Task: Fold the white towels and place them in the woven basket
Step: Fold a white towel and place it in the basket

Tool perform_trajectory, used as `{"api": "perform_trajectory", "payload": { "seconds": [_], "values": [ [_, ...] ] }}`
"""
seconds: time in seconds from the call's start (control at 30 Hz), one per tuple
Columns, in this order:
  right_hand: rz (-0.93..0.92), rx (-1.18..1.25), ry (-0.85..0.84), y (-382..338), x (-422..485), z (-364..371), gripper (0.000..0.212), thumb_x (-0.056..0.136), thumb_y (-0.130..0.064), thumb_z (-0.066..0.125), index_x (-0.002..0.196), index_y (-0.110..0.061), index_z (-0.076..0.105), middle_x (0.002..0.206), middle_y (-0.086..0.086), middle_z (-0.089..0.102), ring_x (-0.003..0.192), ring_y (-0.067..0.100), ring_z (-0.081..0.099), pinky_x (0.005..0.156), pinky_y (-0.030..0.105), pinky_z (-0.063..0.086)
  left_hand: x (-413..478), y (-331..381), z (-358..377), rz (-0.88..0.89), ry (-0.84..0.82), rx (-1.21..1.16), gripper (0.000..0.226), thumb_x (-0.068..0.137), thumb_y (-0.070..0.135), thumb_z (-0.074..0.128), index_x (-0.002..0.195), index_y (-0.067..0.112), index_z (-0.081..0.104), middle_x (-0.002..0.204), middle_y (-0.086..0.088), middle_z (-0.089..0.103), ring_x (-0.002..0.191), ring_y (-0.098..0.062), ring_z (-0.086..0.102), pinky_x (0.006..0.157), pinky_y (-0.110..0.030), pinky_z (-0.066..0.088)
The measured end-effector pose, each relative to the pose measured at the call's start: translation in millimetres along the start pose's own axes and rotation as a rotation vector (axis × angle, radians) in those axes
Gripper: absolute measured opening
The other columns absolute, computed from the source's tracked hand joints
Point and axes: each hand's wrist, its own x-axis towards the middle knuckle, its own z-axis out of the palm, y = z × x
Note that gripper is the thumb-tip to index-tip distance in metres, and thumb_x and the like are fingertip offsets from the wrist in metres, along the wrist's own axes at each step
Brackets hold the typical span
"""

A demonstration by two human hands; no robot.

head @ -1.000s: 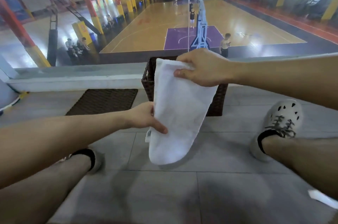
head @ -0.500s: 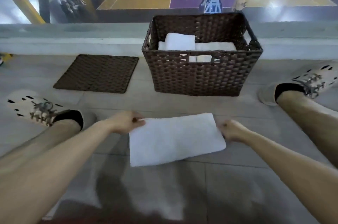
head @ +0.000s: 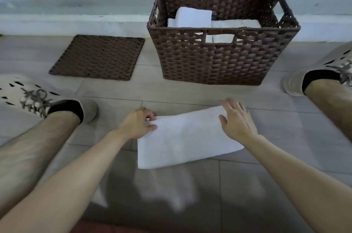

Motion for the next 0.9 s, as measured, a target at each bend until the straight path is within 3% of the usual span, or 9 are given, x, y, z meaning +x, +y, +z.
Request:
{"api": "perform_trajectory", "payload": {
  "seconds": [0.07,0.17,0.23,0.33,0.47,0.53,0.67,0.8,0.9],
  "values": [
    [-0.121,-0.041,-0.050,-6.8,8.0,4.3,0.057,0.102,-0.026,0.058,0.157,-0.028,0.043,0.162,0.000,0.043,0.150,0.028,0.036,0.118,0.055,0.038,-1.4,-0.9,0.6,-0.040,0.021,-0.082,0.016,0.090,0.033,0.082,0.099,0.025,0.072,0.105,0.015,0.065,0.100,-0.012,0.064,0.081,-0.024,0.044],
    [-0.137,-0.047,-0.177,-17.1,22.1,10.3,0.049,0.106,-0.031,0.054,0.155,-0.025,0.049,0.158,-0.001,0.050,0.149,0.024,0.039,0.125,0.054,0.027,-8.3,1.2,-5.2,-0.106,0.060,-0.194,0.013,0.090,0.037,0.084,0.089,0.028,0.074,0.086,0.021,0.067,0.080,-0.001,0.062,0.067,-0.017,0.041],
    [-0.115,-0.057,-0.188,-20.3,29.4,13.4,0.040,0.107,-0.035,0.053,0.146,-0.023,0.056,0.150,0.000,0.056,0.140,0.026,0.047,0.121,0.051,0.032,-11.8,4.6,-13.8,-0.154,0.071,-0.338,0.024,0.087,0.041,0.086,0.080,0.022,0.074,0.072,0.017,0.066,0.066,-0.003,0.058,0.064,-0.022,0.042],
    [-0.113,-0.060,-0.142,-20.0,35.0,12.8,0.030,0.107,-0.033,0.054,0.133,-0.020,0.062,0.138,0.001,0.061,0.129,0.027,0.053,0.112,0.047,0.039,-17.4,6.3,-28.4,-0.214,-0.021,-0.552,0.043,0.088,0.047,0.086,0.080,0.008,0.071,0.068,0.010,0.060,0.063,-0.008,0.054,0.063,-0.025,0.042],
    [-0.136,-0.105,-0.119,-19.8,37.0,19.1,0.029,0.107,-0.035,0.054,0.131,-0.022,0.063,0.134,0.001,0.058,0.126,0.026,0.053,0.108,0.045,0.043,-27.2,7.4,-25.5,-0.211,-0.272,-0.431,0.034,0.091,0.048,0.084,0.087,0.015,0.075,0.071,0.008,0.069,0.060,-0.006,0.064,0.055,-0.015,0.047],
    [-0.139,-0.098,-0.115,-20.4,37.8,21.0,0.028,0.107,-0.035,0.055,0.130,-0.022,0.063,0.134,0.001,0.057,0.127,0.027,0.052,0.107,0.046,0.043,-28.9,3.4,-16.9,-0.182,-0.286,-0.329,0.035,0.086,0.050,0.088,0.082,0.019,0.072,0.073,0.013,0.069,0.063,-0.001,0.063,0.057,-0.017,0.045],
    [-0.147,-0.087,-0.128,-18.7,41.7,19.2,0.024,0.106,-0.036,0.057,0.126,-0.024,0.064,0.133,0.000,0.057,0.125,0.026,0.053,0.106,0.046,0.045,-25.4,-1.6,-13.2,-0.194,-0.114,-0.271,0.029,0.089,0.049,0.084,0.082,0.022,0.076,0.077,0.010,0.074,0.073,-0.012,0.069,0.068,-0.035,0.051],
    [-0.086,-0.057,-0.136,-19.9,39.0,12.8,0.036,0.105,-0.042,0.059,0.135,-0.023,0.059,0.137,0.002,0.058,0.128,0.029,0.055,0.111,0.049,0.044,-22.9,-3.9,-2.2,-0.333,0.028,-0.118,0.035,0.090,0.051,0.079,0.072,0.025,0.064,0.075,0.004,0.069,0.080,-0.023,0.067,0.062,-0.032,0.045],
    [0.169,0.034,0.071,-16.4,14.8,8.9,0.061,0.098,-0.057,0.063,0.141,-0.015,0.051,0.138,0.010,0.057,0.126,0.034,0.055,0.107,0.052,0.047,-32.7,-3.9,12.3,-0.322,0.290,0.141,0.033,0.086,0.045,0.080,0.106,0.022,0.066,0.106,-0.005,0.068,0.103,-0.036,0.066,0.082,-0.042,0.052]
  ]
}}
